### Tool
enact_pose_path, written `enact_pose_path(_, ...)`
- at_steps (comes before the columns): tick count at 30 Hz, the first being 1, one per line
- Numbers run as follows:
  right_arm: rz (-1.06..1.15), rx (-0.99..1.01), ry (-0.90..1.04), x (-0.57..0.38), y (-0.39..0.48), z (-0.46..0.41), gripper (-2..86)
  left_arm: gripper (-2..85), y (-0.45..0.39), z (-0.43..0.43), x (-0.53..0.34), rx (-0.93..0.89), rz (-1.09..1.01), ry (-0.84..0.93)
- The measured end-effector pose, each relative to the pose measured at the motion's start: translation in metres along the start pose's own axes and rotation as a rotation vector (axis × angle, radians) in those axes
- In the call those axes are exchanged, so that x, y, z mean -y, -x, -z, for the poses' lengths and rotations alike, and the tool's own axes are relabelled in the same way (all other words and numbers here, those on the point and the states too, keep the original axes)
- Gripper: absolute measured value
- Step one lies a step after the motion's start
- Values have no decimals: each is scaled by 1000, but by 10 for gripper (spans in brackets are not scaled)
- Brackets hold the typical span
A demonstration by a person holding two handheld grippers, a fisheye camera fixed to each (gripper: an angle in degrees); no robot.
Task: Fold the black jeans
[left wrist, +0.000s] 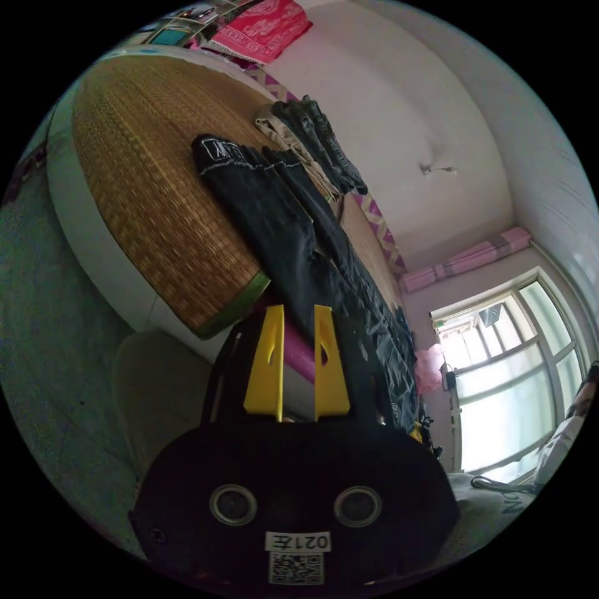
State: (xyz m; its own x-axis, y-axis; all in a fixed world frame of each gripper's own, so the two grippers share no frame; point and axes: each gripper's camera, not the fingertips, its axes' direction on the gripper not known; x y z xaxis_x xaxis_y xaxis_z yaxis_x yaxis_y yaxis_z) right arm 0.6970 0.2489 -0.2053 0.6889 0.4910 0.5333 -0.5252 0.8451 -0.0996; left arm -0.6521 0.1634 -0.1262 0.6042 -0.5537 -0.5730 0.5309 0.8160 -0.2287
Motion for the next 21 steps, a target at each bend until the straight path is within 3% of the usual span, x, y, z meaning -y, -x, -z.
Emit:
enact_pose_path(8, -27, 36, 17, 4, -19, -20, 74, 55, -14, -23, 17, -6, 17, -50)
enact_pose_path(12, -64, 111, -1, 8, -33, -31, 23, 0, -32, -32, 27, -37, -14, -55)
enact_pose_path(17, 17, 212, 0, 25, -21, -38, 5, -9, -92, -32, 52, 9, -272, -47)
enact_pose_path(21, 102, 273, 31, 68, 13, -56, 4, -10, -162, -57, 94, 163, -559, 17)
